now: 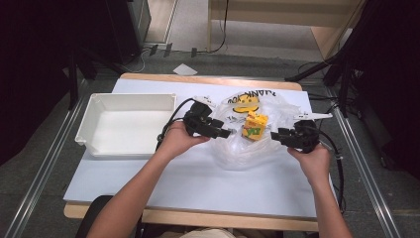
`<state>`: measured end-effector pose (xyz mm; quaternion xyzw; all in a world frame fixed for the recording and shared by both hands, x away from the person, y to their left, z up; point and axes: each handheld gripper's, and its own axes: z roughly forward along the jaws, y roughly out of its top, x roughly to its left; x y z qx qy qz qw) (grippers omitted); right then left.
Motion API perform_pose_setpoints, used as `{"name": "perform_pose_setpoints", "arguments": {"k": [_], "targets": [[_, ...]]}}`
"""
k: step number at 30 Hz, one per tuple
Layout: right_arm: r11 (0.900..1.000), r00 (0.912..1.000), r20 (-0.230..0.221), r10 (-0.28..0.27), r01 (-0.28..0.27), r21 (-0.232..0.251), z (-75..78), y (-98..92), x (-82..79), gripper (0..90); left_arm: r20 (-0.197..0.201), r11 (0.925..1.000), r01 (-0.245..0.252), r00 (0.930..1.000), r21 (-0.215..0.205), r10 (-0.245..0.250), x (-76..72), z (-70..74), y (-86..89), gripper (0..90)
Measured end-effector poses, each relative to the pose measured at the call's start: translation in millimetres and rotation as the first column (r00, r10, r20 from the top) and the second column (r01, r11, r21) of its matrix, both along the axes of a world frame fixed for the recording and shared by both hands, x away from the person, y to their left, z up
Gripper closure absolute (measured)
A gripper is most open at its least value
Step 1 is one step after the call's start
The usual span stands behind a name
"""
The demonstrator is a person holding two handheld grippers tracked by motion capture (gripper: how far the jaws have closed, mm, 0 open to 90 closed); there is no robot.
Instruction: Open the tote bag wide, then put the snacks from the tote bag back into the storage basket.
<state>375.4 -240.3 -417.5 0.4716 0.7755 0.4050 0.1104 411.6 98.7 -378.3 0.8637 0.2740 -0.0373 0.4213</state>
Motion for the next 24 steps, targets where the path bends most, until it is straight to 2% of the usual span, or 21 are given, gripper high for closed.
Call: {"name": "perform_pose_setpoints", "arguments": {"k": [4, 11, 15, 17, 20, 22, 24], "targets": [[1.0, 0.9998, 0.002, 0.02, -0.02, 0.009, -1.0, 4.2, -11.9, 57.8, -0.012, 0.9999, -0.005, 0.9999, -0.009, 0.005, 2.7, 0.7, 2.6, 45.7], [0.999, 0.9991, -0.003, 0.042, -0.042, 0.001, -5.2, 9.1, -25.1, 56.5, 0.004, 1.0, -0.004, 1.0, 0.004, 0.004, 5.3, 2.1, 5.1, 46.0], [0.999, 0.9989, -0.01, 0.045, -0.045, -0.003, -10.9, 8.6, -34.6, 55.5, 0.007, 0.9998, -0.011, 0.9999, -0.018, 0.011, 7.6, 4.2, 5.5, 46.0], [0.999, 0.9986, -0.015, 0.05, -0.05, 0.002, -12.1, 8.7, -38.4, 54.5, 0.02, 0.9999, -0.005, 0.9998, 0.01, 0.005, 9.3, 5.8, 1.9, 46.3], [0.998, 0.9981, -0.02, 0.058, -0.058, 0.005, -12.4, 9.7, -44.1, 53.8, 0.027, 0.9999, 0.011, 0.9996, 0.007, -0.011, 11.8, 7.5, -2.3, 46.5], [0.998, 0.9975, -0.017, 0.069, -0.069, 0.002, -12.6, 11.2, -47.7, 53.5, 0.033, 0.9995, 0.015, 0.9993, 0.028, -0.016, 13.7, 8.4, -7.2, 46.4], [0.997, 0.9968, -0.016, 0.079, -0.079, 0.002, -12.3, 12.8, -51.6, 53.4, 0.047, 0.9991, 0.03, 0.9984, 0.029, -0.031, 14.7, 9.4, -12.5, 46.4]]}}
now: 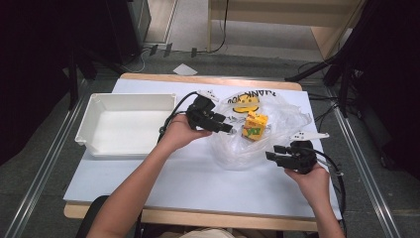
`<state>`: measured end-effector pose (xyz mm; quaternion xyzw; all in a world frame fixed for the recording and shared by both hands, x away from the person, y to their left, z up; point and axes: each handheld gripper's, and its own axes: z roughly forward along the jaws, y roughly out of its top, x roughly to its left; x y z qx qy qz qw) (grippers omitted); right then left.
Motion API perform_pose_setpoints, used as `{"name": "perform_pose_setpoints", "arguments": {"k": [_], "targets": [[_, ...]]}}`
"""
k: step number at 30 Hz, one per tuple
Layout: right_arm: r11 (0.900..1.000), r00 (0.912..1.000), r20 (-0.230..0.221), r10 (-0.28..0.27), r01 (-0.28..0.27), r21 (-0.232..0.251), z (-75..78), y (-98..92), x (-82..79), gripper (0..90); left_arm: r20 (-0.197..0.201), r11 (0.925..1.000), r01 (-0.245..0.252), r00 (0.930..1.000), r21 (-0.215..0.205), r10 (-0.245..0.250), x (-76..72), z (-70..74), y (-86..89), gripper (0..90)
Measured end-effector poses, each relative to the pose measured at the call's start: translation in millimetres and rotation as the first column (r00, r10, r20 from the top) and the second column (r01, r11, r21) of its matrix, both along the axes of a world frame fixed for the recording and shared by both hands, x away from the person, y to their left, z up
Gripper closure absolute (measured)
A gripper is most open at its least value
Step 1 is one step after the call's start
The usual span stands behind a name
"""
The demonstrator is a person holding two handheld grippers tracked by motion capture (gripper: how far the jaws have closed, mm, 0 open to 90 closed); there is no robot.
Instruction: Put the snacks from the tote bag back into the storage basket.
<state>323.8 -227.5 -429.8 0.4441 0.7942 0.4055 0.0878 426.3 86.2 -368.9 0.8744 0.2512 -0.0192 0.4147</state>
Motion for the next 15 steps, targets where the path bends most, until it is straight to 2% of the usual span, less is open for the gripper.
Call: {"name": "perform_pose_setpoints", "arguments": {"k": [3, 5, 9, 12, 15], "targets": [[1.0, 1.0, 0.001, 0.009, -0.009, 0.005, 0.4, 2.4, -5.5, 53.3, 0.006, 0.9999, 0.012, 0.9999, -0.009, -0.012, 1.6, 0.1, -5.0, 46.3], [1.0, 0.9998, 0.0, 0.018, -0.018, 0.002, -0.1, 3.6, -8.1, 53.2, 0.018, 0.9996, 0.027, 0.9995, 0.012, -0.028, 3.8, 0.4, -12.5, 46.1], [1.0, 0.9996, -0.003, 0.029, -0.029, -0.004, -1.0, 5.0, -11.3, 53.0, 0.029, 0.9988, 0.041, 0.9987, 0.027, -0.041, 6.6, 0.6, -19.0, 45.6], [0.999, 0.9995, -0.001, 0.032, -0.032, 0.001, -0.7, 5.6, -13.0, 52.7, 0.035, 0.998, 0.06, 0.9975, 0.019, -0.061, 13.1, -0.7, -24.0, 45.2], [0.999, 0.9995, 0.002, 0.031, -0.031, 0.006, -0.6, 6.4, -14.4, 48.0, 0.037, 0.998, 0.06, 0.9975, 0.021, -0.061, 17.6, -3.2, -27.3, 44.5]]}}
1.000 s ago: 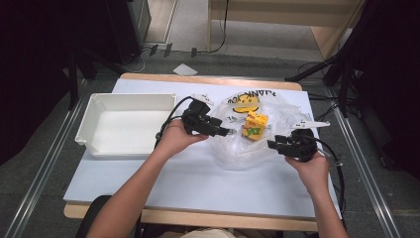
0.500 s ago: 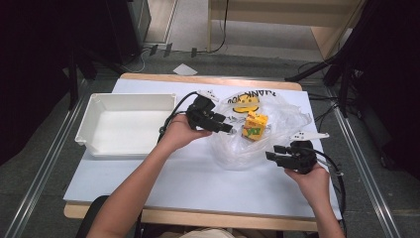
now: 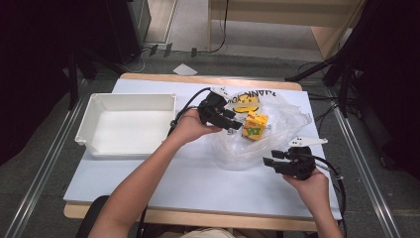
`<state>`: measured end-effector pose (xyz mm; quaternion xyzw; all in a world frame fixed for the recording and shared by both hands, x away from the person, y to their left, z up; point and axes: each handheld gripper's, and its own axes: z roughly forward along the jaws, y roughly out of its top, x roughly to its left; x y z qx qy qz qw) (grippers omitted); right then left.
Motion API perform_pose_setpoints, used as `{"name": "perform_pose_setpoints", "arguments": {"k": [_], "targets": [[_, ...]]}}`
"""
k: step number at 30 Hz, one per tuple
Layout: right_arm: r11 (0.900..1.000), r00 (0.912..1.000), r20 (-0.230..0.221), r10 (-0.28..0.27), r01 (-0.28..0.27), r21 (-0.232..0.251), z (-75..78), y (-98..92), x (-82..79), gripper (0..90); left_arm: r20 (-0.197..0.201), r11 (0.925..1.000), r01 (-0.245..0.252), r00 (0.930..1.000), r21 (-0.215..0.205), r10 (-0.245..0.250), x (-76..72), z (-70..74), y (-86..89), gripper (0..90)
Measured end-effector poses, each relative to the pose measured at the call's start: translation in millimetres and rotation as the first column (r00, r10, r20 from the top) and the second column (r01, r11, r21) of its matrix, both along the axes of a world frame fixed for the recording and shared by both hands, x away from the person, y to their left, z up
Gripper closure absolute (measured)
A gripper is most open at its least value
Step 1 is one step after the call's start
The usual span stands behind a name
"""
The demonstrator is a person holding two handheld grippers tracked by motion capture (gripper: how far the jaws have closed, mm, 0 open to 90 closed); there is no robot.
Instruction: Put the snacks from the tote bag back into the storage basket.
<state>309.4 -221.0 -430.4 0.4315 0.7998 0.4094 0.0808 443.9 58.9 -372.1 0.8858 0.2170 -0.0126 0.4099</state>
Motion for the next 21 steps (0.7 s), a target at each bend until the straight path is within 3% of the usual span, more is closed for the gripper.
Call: {"name": "perform_pose_setpoints", "arguments": {"k": [10, 14, 17, 18, 21], "targets": [[1.0, 0.9998, 0.017, 0.004, -0.004, -0.002, -2.6, -0.6, -5.0, 46.6, 0.012, 0.9994, 0.031, 0.9994, 0.015, -0.031, 10.2, -4.2, -10.0, 42.6], [1.0, 1.0, 0.008, 0.0, 0.0, -0.001, -4.6, -2.3, -6.6, 46.5, 0.012, 0.9991, 0.043, 0.999, -0.002, -0.043, 13.8, -7.3, -11.0, 41.6], [1.0, 1.0, 0.008, 0.002, -0.001, -0.005, -5.6, -3.4, -7.0, 46.5, 0.023, 0.9985, 0.052, 0.9983, 0.014, -0.053, 15.0, -8.8, -12.9, 40.3], [1.0, 1.0, 0.005, 0.002, -0.002, -0.005, -6.3, -3.8, -7.4, 46.5, 0.045, 0.9971, 0.066, 0.9967, 0.037, -0.067, 15.8, -8.8, -15.6, 39.8], [1.0, 1.0, 0.008, 0.004, -0.004, -0.004, -6.8, -3.8, -8.0, 46.5, 0.051, 0.9958, 0.085, 0.9949, 0.036, -0.086, 18.5, -8.7, -19.7, 38.6]]}}
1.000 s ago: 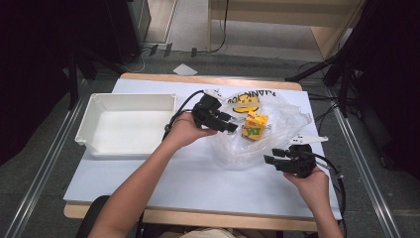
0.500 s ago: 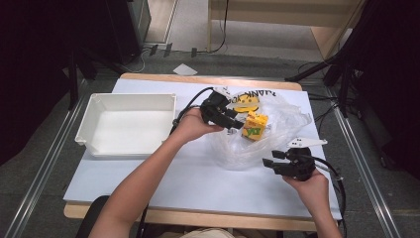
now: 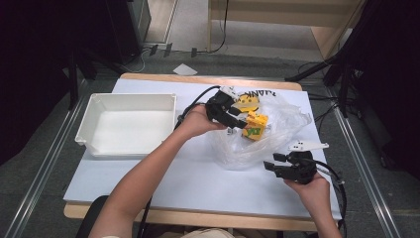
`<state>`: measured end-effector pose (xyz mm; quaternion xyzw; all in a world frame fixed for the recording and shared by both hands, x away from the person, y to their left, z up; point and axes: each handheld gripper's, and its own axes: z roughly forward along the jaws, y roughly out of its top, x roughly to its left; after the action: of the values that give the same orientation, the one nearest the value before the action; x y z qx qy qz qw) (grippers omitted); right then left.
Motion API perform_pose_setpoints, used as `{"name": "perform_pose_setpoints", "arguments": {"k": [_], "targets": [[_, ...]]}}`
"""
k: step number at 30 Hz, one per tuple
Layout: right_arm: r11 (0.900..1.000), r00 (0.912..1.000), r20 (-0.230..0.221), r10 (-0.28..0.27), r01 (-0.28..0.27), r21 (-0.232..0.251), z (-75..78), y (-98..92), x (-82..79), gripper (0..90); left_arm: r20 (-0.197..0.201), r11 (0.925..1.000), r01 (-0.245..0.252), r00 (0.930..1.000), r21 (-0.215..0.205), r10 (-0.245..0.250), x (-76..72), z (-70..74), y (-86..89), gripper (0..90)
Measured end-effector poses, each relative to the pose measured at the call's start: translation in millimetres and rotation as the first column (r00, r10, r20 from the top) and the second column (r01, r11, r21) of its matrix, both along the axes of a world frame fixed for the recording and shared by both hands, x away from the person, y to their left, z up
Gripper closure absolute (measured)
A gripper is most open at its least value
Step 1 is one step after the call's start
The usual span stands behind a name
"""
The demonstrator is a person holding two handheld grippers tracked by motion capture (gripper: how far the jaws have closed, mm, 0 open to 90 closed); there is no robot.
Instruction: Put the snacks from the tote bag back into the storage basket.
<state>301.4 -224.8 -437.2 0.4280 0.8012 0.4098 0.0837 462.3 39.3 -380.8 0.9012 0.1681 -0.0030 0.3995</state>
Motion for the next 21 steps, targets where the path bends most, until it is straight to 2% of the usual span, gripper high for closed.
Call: {"name": "perform_pose_setpoints", "arguments": {"k": [2, 3, 6, 8, 9, 11, 16, 17, 21], "targets": [[1.0, 1.0, 0.0, 0.002, -0.002, 0.001, -0.1, 0.1, -0.1, 46.4, -0.002, 1.0, 0.005, 1.0, 0.006, -0.005, 1.6, -0.1, -1.4, 37.8], [1.0, 1.0, -0.002, 0.003, -0.003, 0.003, -0.5, 0.6, -0.2, 46.4, -0.003, 0.9999, 0.007, 1.0, -0.016, -0.007, 3.9, -2.2, -3.0, 37.5], [1.0, 1.0, -0.004, -0.001, 0.001, -0.001, -0.9, 0.5, -1.0, 46.3, -0.025, 0.9994, 0.011, 0.9996, -0.033, -0.012, 8.6, -6.1, -4.3, 36.6], [1.0, 1.0, -0.005, -0.001, 0.001, 0.001, -0.9, 0.2, -1.3, 46.3, -0.029, 0.9997, 0.014, 0.9995, -0.022, -0.015, 10.1, -7.3, -5.7, 35.6], [1.0, 1.0, -0.003, -0.002, 0.002, 0.003, -1.2, -0.8, -1.4, 46.3, -0.016, 0.9996, 0.024, 0.9996, -0.011, -0.025, 11.7, -8.8, -8.6, 35.3], [1.0, 1.0, -0.006, -0.005, 0.005, 0.005, -1.2, -1.5, -1.7, 46.4, -0.013, 0.9992, 0.037, 0.9992, -0.014, -0.037, 13.4, -9.6, -11.7, 34.7], [1.0, 0.9999, -0.01, -0.009, 0.009, 0.008, -2.6, -2.0, -2.1, 46.3, -0.034, 0.9993, 0.036, 0.9988, -0.005, -0.036, 18.2, -13.4, -17.7, 34.1], [1.0, 0.9999, -0.009, -0.007, 0.007, 0.008, -2.8, -2.1, -2.2, 46.3, -0.052, 0.999, 0.043, 0.9977, -0.013, -0.044, 20.1, -16.2, -19.4, 34.1], [1.0, 0.9999, -0.01, -0.011, 0.011, 0.004, -3.4, -2.2, -2.1, 46.3, -0.037, 0.9988, 0.049, 0.9981, -0.008, -0.049, 22.1, -21.5, -23.3, 34.1]]}}
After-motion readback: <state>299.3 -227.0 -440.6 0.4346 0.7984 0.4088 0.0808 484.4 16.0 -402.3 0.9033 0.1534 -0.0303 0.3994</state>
